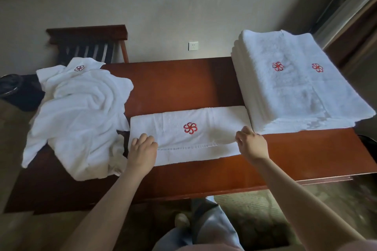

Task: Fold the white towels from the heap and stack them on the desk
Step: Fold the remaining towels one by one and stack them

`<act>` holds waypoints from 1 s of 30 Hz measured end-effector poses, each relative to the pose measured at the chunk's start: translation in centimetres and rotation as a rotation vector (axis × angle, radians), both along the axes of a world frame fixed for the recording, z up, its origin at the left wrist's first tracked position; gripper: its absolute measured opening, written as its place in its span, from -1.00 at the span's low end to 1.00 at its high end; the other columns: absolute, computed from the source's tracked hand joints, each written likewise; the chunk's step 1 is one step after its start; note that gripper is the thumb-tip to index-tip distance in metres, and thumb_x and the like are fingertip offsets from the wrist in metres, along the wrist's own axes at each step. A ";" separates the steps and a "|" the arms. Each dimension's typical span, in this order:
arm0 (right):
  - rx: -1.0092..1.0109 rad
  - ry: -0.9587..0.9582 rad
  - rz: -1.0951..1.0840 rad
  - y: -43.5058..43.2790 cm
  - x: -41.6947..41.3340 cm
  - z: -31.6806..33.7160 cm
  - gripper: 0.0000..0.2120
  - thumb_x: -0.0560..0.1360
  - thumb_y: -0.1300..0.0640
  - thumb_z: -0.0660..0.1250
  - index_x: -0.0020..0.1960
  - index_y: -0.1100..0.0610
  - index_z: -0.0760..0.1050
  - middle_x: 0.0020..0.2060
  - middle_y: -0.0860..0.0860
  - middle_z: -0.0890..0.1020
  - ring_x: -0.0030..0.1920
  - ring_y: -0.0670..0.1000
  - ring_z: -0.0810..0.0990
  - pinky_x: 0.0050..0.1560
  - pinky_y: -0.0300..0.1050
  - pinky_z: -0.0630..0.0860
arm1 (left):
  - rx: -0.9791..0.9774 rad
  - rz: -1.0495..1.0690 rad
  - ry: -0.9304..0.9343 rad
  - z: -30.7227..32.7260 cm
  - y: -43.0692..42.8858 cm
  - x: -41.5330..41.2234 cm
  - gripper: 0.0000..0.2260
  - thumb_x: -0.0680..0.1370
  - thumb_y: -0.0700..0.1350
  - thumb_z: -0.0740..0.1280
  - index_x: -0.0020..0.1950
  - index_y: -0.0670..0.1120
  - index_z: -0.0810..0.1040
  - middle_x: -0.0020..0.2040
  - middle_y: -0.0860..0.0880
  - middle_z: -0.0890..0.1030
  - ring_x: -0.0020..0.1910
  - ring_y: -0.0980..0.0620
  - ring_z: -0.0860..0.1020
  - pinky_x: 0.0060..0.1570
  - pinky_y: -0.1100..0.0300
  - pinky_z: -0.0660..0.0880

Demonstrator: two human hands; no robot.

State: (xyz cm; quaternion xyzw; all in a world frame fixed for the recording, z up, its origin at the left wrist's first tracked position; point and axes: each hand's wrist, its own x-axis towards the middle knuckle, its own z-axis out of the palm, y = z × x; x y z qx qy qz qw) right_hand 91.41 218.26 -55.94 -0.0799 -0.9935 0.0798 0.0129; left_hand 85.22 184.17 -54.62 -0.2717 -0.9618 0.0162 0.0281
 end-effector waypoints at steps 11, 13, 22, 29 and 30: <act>0.102 -0.223 -0.068 -0.7 2.4 -0.8 -0.88 0.44 0.32 0.20 -0.18 0.17 0.49 -0.15 0.04 0.49 -0.38 0.05 0.37 -0.46 -0.21 0.19 | -0.179 0.033 -0.177 -2.2 0.7 1.7 -0.78 0.53 -0.30 0.14 -0.06 -0.05 0.53 -0.07 0.04 0.46 0.08 0.01 0.37 0.05 0.17 0.22; 0.122 -0.225 -0.081 -0.7 2.7 -1.0 -0.87 0.43 0.32 0.20 -0.17 0.17 0.50 -0.15 0.04 0.49 -0.38 0.04 0.33 -0.46 -0.20 0.14 | -0.198 0.028 -0.222 -2.4 1.0 2.0 -0.79 0.55 -0.27 0.14 -0.01 -0.05 0.52 -0.02 0.04 0.46 0.11 0.01 0.35 0.10 0.16 0.23; 0.072 -0.060 -0.107 -0.9 3.8 -1.4 -0.87 0.37 0.40 0.23 -0.15 0.25 0.50 -0.21 0.12 0.54 -0.30 0.10 0.41 -0.39 -0.17 0.18 | -0.117 -0.054 -0.260 -2.2 1.0 2.3 -0.91 0.53 -0.20 0.21 -0.02 -0.07 0.47 -0.03 0.01 0.45 0.03 0.00 0.40 0.08 0.13 0.29; 0.048 0.019 -0.110 -0.6 5.3 -1.7 -0.90 0.33 0.41 0.33 -0.17 0.28 0.49 -0.26 0.16 0.54 -0.30 0.19 0.51 -0.38 -0.09 0.33 | 0.043 -0.191 -0.100 -2.7 0.1 3.3 -0.83 0.30 -0.27 0.46 -0.25 -0.13 0.49 -0.27 -0.02 0.48 -0.25 -0.03 0.48 -0.20 0.09 0.46; 0.064 -0.045 -0.118 -0.5 5.4 -2.1 -0.88 0.38 0.38 0.27 -0.11 0.26 0.51 -0.18 0.15 0.55 -0.20 0.19 0.52 -0.31 -0.08 0.33 | -0.025 -0.183 -0.159 -3.0 0.2 3.4 -0.90 0.39 -0.23 0.40 -0.16 -0.12 0.52 -0.18 -0.02 0.49 -0.15 -0.03 0.48 -0.09 0.08 0.44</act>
